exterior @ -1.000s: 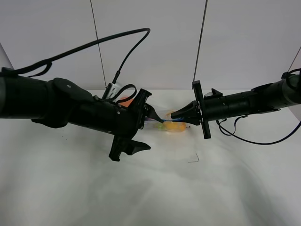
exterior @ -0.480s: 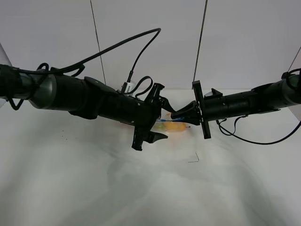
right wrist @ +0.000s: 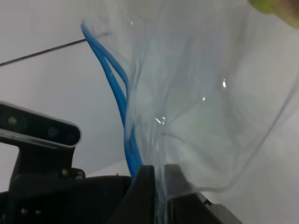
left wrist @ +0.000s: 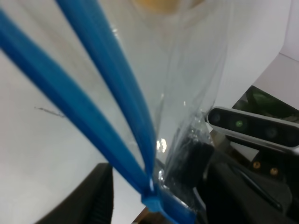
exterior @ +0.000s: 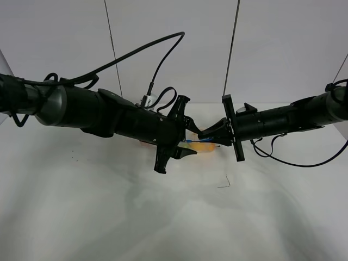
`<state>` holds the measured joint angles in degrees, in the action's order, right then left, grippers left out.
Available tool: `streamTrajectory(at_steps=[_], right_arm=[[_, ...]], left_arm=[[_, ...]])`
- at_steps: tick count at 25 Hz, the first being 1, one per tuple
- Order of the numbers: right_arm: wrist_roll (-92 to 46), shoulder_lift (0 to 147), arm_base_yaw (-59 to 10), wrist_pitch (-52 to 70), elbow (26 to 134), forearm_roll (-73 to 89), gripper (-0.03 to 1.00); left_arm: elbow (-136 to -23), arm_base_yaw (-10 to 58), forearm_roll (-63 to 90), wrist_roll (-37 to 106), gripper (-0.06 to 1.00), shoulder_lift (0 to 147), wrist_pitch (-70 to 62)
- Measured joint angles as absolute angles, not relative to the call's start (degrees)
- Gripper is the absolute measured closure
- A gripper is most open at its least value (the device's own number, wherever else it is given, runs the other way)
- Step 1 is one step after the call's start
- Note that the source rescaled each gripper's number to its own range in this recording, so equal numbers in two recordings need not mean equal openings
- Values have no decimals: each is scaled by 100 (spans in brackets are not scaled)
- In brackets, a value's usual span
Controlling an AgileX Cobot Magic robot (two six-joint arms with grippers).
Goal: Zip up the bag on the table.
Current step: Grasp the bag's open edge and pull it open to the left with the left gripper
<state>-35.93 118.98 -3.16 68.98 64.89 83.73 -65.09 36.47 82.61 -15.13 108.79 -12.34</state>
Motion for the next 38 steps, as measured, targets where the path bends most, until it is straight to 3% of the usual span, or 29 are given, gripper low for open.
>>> streamTrajectory(at_steps=[21, 32, 38], right_arm=[[-3593, 11898, -316, 6898, 6489, 8438, 97], [-3593, 11898, -316, 6898, 6489, 8437, 97], [-3593, 11898, -316, 6898, 6489, 8439, 97]], left_arm=[[-6509, 3429, 8265, -1547, 30, 10879, -1408], [-6509, 3429, 8265, -1547, 61, 10879, -1415], [-6509, 3429, 8265, -1547, 65, 10879, -1499]])
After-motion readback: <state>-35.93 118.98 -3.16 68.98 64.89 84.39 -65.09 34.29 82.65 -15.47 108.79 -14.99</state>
